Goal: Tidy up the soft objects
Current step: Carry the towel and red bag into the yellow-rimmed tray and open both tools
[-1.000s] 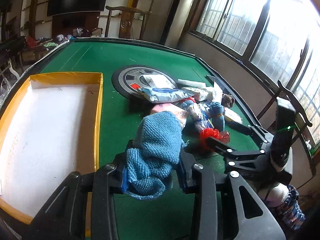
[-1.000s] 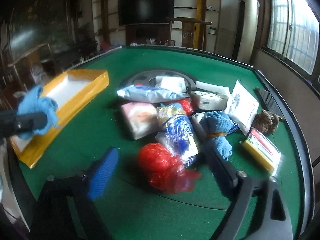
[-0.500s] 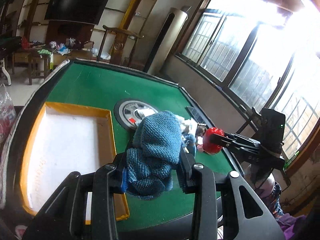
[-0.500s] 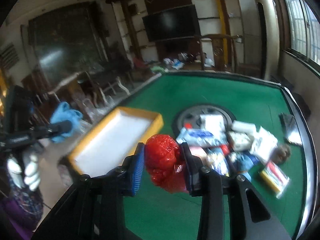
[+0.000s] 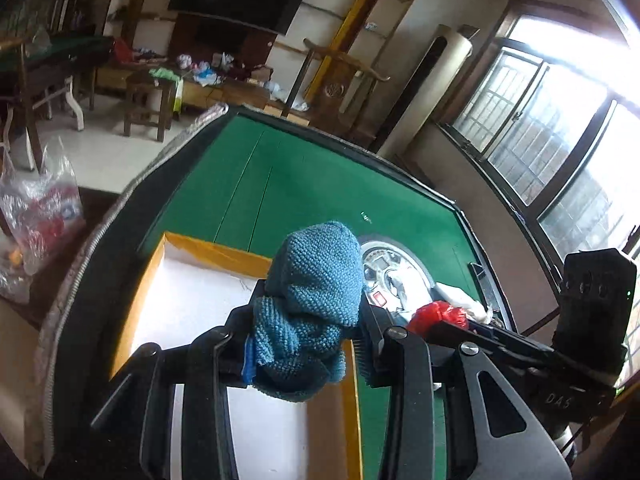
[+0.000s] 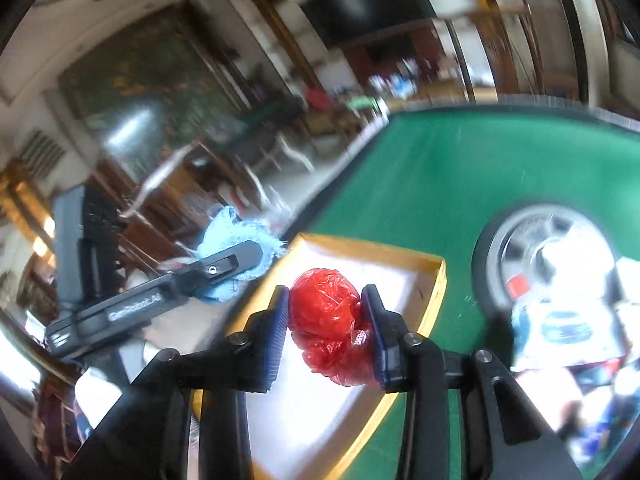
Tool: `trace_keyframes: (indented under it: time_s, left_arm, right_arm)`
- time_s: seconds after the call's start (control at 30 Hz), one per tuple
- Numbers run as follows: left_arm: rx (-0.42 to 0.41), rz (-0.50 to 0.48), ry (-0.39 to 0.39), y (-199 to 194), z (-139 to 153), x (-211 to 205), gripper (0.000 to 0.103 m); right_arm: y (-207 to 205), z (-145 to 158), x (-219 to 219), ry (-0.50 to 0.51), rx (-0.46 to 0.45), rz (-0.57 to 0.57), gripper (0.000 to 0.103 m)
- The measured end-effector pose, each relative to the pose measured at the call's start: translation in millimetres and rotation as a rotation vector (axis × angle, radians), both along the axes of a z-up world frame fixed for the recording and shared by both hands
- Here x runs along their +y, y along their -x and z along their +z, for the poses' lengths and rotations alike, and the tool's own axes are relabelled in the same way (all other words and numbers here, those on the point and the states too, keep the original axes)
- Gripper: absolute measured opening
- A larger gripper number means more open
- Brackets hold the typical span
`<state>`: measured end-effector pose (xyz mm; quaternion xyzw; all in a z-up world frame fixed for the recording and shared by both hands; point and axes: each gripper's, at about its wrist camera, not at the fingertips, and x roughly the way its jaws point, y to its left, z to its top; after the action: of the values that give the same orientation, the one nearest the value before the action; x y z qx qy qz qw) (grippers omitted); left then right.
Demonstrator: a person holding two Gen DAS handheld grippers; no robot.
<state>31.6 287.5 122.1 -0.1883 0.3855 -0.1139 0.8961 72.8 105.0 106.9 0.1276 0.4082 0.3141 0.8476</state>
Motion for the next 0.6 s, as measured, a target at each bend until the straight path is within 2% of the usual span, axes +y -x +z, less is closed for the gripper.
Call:
trace_keyframes:
  time_s: [0.1,0.17,0.33,0.4,0.47,0.53,0.6]
  left_arm:
    - [0.077,0.006,0.018,-23,-39,4,0.035]
    - [0.126,0.006,0.065,-36,-61,9,0.035]
    - [0.187,0.023,0.118,-55,-89,16,0.037]
    - [0.215,0.032,0.139,-55,-96,16,0.041]
    - [0.246,0.040,0.181,-58,-103,19,0.046]
    - [0.256,0.041,0.213,-59,-106,22,0.049]
    - [0.244,0.047,0.228,-56,-103,24,0.057]
  right_arm:
    - [-25,-35,17,0.034,0.058,-0.003,0.033]
    - [-38,-50,27,0.058,0.089,-0.002,0.033]
    - [-54,-73,40,0.155,0.105,0.002,0.033]
    - [-54,-73,43,0.210,0.092,-0.012,0.033]
    - [-56,-73,44,0.247,0.070,-0.039,0.038]
    - [-55,-71,40,0.246,0.063,-0.047,0.061]
    - [-52,-64,36,0.234,0.038,-0.045,0.065]
